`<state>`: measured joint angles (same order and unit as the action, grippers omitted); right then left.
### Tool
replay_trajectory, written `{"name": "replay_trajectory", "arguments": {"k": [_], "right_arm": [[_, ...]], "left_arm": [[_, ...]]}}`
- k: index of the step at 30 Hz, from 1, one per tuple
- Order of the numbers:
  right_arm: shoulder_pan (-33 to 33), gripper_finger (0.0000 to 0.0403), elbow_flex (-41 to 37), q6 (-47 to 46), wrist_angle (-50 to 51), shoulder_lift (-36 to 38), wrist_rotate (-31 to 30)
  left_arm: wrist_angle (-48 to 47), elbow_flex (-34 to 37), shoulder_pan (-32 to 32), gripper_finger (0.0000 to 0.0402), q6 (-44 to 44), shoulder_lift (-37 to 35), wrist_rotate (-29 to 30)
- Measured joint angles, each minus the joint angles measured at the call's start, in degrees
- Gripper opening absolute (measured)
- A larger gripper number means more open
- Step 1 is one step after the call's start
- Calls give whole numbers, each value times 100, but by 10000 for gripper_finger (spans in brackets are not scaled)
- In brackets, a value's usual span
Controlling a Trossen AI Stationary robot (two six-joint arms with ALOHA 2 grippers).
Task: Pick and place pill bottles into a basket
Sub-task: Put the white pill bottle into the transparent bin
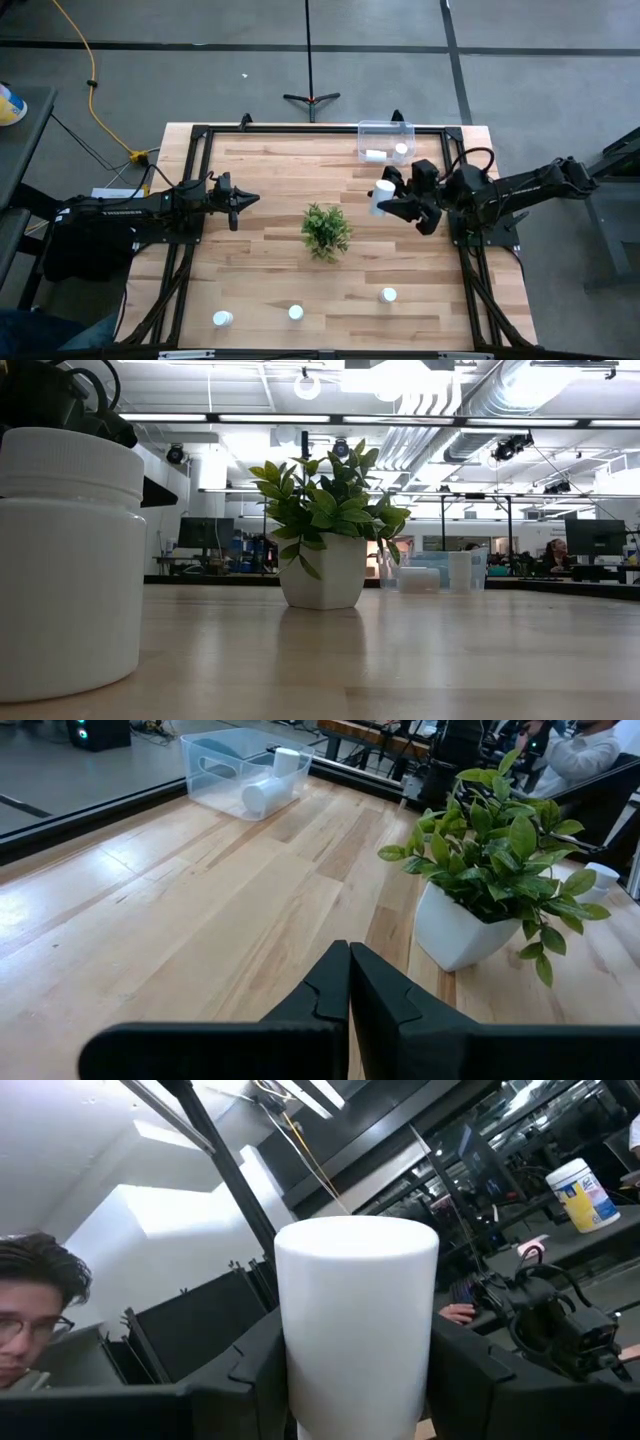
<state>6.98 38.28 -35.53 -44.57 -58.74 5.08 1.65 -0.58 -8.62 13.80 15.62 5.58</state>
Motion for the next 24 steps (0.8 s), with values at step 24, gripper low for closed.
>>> {"name": "replay_trajectory", "arguments": {"k": [24], "right_arm": [[-404,165,-4,138,2329,0,144]], "left_arm": [[0,2,0,46,0,2,0]]}}
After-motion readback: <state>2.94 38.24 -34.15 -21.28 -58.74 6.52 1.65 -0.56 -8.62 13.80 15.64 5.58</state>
